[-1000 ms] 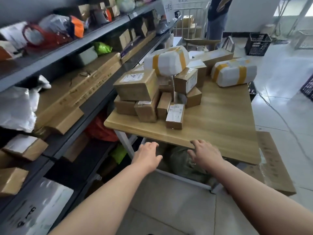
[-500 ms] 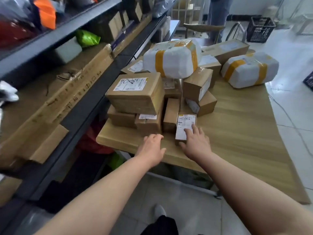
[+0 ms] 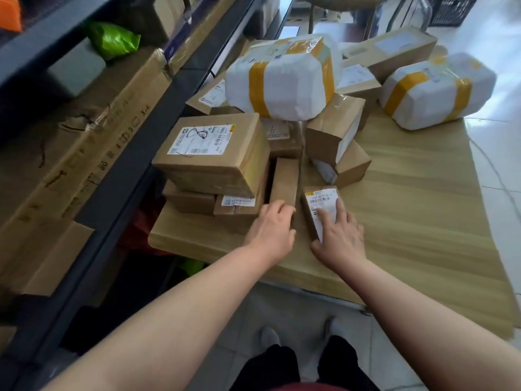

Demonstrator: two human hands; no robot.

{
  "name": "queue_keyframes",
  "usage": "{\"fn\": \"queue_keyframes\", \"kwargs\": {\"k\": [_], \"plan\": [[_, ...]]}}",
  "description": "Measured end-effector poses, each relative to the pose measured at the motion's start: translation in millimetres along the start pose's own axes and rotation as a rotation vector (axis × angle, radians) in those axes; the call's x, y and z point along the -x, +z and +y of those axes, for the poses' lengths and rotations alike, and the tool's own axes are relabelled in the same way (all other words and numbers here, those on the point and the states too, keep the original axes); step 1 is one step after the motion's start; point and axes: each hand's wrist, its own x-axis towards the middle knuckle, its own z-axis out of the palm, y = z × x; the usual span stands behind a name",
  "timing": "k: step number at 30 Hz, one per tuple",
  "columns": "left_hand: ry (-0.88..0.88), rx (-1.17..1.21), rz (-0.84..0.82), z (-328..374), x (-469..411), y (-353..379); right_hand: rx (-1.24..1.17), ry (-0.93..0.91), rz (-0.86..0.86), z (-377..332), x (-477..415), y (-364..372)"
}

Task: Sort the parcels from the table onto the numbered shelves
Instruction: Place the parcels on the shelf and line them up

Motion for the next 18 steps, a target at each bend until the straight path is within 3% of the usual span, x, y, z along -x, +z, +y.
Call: {"fn": "queue_keyframes", "kwargs": {"k": [11,18], "plan": [[-0.388,-0.157,-0.073,30,-77,20,-0.015,-0.104,-0.116,98,-2,-20],[-0.448,-0.090,-0.028,58,-72,29,0.036,-0.126,-0.113,123,-11,-23]]}}
